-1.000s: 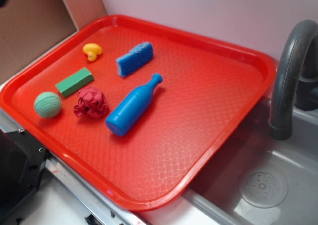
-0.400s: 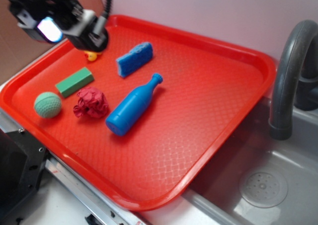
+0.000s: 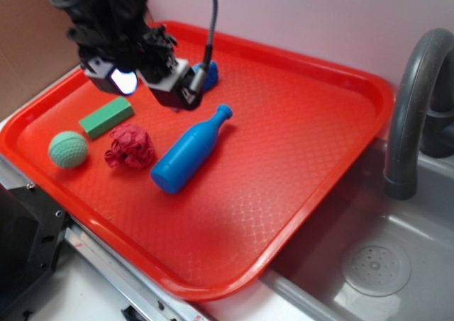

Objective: Grab the blue bottle.

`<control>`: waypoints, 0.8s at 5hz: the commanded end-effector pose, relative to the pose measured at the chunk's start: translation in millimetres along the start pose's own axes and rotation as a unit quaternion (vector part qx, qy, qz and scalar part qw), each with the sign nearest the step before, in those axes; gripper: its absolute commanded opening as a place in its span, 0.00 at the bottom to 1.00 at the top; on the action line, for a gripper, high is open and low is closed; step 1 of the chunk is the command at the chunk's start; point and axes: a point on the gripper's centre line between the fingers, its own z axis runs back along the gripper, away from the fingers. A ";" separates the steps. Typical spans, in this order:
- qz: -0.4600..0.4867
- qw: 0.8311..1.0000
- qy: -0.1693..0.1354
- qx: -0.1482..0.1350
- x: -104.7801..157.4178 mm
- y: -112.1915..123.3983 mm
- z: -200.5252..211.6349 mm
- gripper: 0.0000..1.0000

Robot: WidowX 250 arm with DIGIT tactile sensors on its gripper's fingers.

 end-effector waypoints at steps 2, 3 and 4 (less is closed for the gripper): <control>-0.075 0.996 0.043 -0.037 21.5 -6.0 -69.8 1.00; -0.084 0.995 0.046 -0.024 20.9 -6.6 -74.6 1.00; -0.084 0.995 0.055 -0.016 19.6 -4.0 -80.7 0.90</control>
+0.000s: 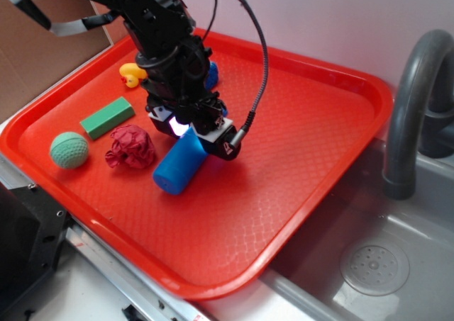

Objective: Grab the blue bottle.

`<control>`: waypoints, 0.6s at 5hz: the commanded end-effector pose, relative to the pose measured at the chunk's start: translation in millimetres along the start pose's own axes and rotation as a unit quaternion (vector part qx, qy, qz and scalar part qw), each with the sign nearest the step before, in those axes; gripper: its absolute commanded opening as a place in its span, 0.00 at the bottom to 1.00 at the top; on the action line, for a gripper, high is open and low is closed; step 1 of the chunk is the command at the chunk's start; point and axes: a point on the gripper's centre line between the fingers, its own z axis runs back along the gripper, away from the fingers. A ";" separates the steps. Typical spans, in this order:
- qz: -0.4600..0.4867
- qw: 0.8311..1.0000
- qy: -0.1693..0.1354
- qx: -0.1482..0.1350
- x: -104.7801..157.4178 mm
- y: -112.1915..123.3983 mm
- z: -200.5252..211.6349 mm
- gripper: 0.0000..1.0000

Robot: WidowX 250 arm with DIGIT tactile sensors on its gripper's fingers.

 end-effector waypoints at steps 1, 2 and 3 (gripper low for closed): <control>-0.003 1.000 -0.011 0.001 8.9 -2.4 1.3 0.00; -0.003 1.000 -0.006 -0.002 10.3 -3.8 -0.8 0.00; 0.007 1.000 -0.016 0.004 16.9 -5.3 12.0 0.00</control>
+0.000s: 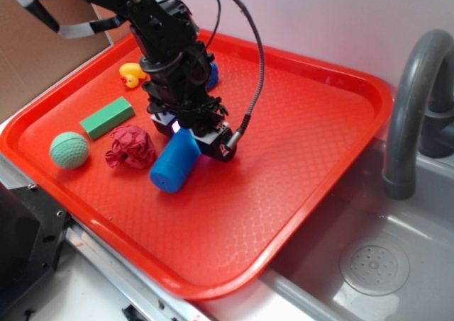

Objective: Grab the blue bottle.

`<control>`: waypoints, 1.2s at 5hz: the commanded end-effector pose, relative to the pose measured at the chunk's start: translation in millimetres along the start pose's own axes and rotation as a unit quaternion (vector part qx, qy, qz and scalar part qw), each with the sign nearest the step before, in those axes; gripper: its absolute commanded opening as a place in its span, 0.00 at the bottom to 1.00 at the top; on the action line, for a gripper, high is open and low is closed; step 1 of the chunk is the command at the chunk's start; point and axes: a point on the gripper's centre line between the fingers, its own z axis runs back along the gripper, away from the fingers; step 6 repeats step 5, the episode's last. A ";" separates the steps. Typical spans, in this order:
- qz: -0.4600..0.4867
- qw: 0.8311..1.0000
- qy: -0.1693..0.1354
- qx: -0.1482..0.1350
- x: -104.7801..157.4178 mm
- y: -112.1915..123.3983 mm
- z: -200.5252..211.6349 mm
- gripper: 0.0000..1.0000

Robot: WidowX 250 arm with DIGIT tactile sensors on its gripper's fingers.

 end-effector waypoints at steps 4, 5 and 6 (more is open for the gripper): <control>-0.016 0.994 -0.086 -0.063 5.3 20.7 202.0 0.00; 0.005 0.998 -0.060 -0.018 2.8 24.2 200.1 0.00; 0.005 0.998 -0.060 -0.018 2.8 24.2 200.1 0.00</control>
